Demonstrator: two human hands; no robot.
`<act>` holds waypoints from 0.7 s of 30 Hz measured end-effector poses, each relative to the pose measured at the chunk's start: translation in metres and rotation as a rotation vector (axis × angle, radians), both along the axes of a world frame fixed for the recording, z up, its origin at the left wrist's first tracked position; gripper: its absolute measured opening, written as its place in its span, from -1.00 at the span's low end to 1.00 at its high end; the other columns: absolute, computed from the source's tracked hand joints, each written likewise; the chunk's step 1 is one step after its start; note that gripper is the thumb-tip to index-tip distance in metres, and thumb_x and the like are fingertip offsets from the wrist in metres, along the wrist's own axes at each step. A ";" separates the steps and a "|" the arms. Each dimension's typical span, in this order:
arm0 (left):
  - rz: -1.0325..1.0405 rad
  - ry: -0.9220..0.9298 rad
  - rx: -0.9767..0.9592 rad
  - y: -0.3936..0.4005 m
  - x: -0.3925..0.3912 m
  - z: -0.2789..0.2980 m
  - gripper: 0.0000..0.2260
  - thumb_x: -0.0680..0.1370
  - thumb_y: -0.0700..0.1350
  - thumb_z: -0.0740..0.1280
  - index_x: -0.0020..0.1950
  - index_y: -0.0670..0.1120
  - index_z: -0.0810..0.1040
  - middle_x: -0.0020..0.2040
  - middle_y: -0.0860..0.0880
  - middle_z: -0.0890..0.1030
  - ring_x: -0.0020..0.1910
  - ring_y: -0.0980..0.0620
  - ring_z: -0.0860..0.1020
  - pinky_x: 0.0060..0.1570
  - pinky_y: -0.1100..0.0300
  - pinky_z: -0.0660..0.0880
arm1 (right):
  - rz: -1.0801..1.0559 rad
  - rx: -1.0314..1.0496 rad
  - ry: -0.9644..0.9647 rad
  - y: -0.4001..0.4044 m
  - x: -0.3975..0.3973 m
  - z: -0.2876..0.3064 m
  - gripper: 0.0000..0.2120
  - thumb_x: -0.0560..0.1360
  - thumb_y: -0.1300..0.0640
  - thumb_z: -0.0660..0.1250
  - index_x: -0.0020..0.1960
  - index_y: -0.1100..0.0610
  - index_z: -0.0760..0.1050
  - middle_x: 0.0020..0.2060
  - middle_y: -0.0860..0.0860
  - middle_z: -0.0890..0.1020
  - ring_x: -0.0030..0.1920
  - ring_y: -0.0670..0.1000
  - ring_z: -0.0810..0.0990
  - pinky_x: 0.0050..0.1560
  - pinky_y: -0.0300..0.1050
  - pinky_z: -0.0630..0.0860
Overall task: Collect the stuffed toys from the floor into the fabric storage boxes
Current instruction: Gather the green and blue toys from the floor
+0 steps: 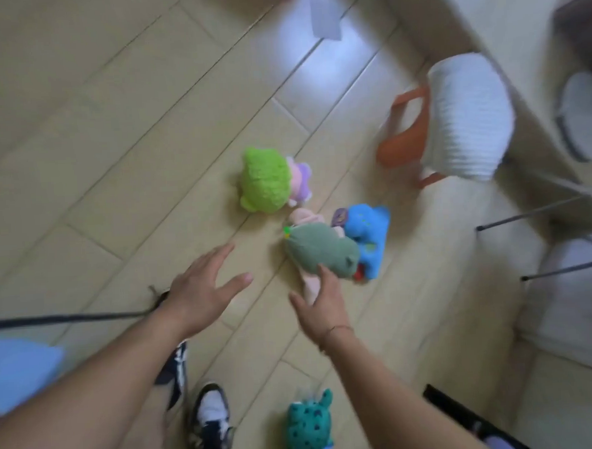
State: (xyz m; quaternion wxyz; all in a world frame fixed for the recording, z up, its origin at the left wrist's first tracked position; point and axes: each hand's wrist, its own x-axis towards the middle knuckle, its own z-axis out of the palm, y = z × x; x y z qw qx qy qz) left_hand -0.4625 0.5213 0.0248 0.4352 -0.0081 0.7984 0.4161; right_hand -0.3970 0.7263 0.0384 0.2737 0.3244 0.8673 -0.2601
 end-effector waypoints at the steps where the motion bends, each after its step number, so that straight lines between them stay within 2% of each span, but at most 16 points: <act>1: -0.010 -0.008 -0.016 -0.004 -0.017 -0.007 -0.11 0.29 0.45 0.09 0.54 0.05 0.21 0.55 0.03 0.23 0.53 0.06 0.17 0.51 0.04 0.10 | -0.006 -0.006 -0.025 0.000 -0.011 -0.012 -0.23 0.45 -0.02 0.39 0.51 0.19 0.10 0.49 0.15 0.19 0.50 0.10 0.14 0.49 -0.13 0.04; 3: -0.049 -0.029 -0.047 -0.012 -0.037 -0.023 -0.08 0.26 0.49 0.09 0.53 0.05 0.22 0.55 0.03 0.23 0.53 0.06 0.18 0.50 0.00 0.12 | -0.018 -0.009 -0.053 0.003 -0.030 -0.033 -0.23 0.44 -0.02 0.40 0.50 0.21 0.12 0.47 0.17 0.22 0.48 0.11 0.17 0.49 -0.06 0.08; 6: -0.004 -0.063 -0.067 -0.019 -0.051 -0.043 -0.29 0.47 0.32 0.26 0.54 0.04 0.21 0.55 0.03 0.22 0.53 0.06 0.18 0.50 0.08 0.11 | -0.002 -0.019 -0.085 0.008 -0.051 -0.059 -0.24 0.45 -0.02 0.39 0.50 0.18 0.12 0.46 0.15 0.24 0.47 0.10 0.21 0.47 -0.06 0.13; 8: 0.090 -0.140 -0.021 -0.014 -0.055 -0.053 -0.40 0.55 0.18 0.28 0.54 0.03 0.22 0.55 0.04 0.22 0.52 0.07 0.18 0.45 0.16 0.10 | -0.031 -0.070 -0.127 0.013 -0.064 -0.072 -0.24 0.45 -0.02 0.39 0.51 0.12 0.09 0.46 0.12 0.26 0.46 0.09 0.24 0.44 -0.07 0.17; 13: 0.413 -0.254 -0.004 0.007 -0.075 -0.088 -0.46 0.57 0.13 0.27 0.52 0.04 0.27 0.52 0.02 0.29 0.49 0.05 0.24 0.33 0.18 0.18 | -0.122 -0.232 -0.138 0.029 -0.120 -0.120 -0.24 0.44 -0.05 0.42 0.50 0.06 0.12 0.41 0.09 0.35 0.37 0.10 0.37 0.32 -0.09 0.30; 15: 0.512 -0.236 -0.025 0.013 -0.083 -0.110 -0.47 0.58 0.12 0.26 0.52 0.04 0.26 0.52 0.03 0.29 0.49 0.08 0.24 0.35 0.19 0.17 | -0.337 -0.374 -0.178 0.034 -0.153 -0.150 -0.19 0.38 -0.17 0.43 0.49 0.05 0.14 0.40 0.07 0.34 0.33 0.14 0.38 0.21 0.07 0.45; 16: 0.573 -0.218 -0.022 0.016 -0.087 -0.119 -0.47 0.58 0.11 0.25 0.52 0.04 0.24 0.53 0.04 0.28 0.49 0.09 0.24 0.34 0.21 0.17 | -0.468 -0.463 -0.227 0.034 -0.169 -0.164 -0.13 0.33 -0.27 0.43 0.48 0.01 0.14 0.40 0.04 0.31 0.31 0.16 0.37 0.08 0.17 0.53; 17: 0.647 -0.197 -0.017 0.018 -0.091 -0.127 -0.47 0.59 0.10 0.24 0.54 0.04 0.21 0.53 0.05 0.26 0.48 0.11 0.25 0.32 0.24 0.16 | -0.584 -0.541 -0.268 0.032 -0.185 -0.177 -0.03 0.24 -0.37 0.43 0.49 -0.02 0.12 0.41 0.00 0.27 0.30 0.18 0.36 -0.06 0.25 0.56; 18: 0.721 -0.178 -0.019 0.019 -0.094 -0.135 -0.46 0.61 0.10 0.21 0.55 0.04 0.17 0.54 0.05 0.25 0.47 0.12 0.25 0.30 0.25 0.16 | -0.691 -0.612 -0.294 0.030 -0.201 -0.191 0.06 0.16 -0.43 0.42 0.49 -0.03 0.09 0.42 -0.03 0.26 0.32 0.19 0.35 -0.11 0.32 0.55; 19: 0.787 -0.158 -0.023 0.017 -0.098 -0.141 -0.46 0.62 0.10 0.19 0.56 0.04 0.13 0.54 0.05 0.24 0.46 0.13 0.26 0.27 0.27 0.16 | -0.790 -0.681 -0.302 0.029 -0.215 -0.205 0.08 0.16 -0.46 0.41 0.49 -0.01 0.09 0.39 -0.03 0.31 0.33 0.21 0.37 -0.05 0.39 0.51; 21: 0.898 -0.129 -0.054 0.010 -0.105 -0.151 -0.45 0.64 0.09 0.15 0.58 0.05 0.05 0.55 0.04 0.23 0.45 0.14 0.26 0.23 0.28 0.16 | -0.979 -0.782 -0.275 0.027 -0.236 -0.222 -0.11 0.30 -0.41 0.34 0.43 0.05 0.17 0.22 0.07 0.48 0.25 0.24 0.49 0.15 0.43 0.39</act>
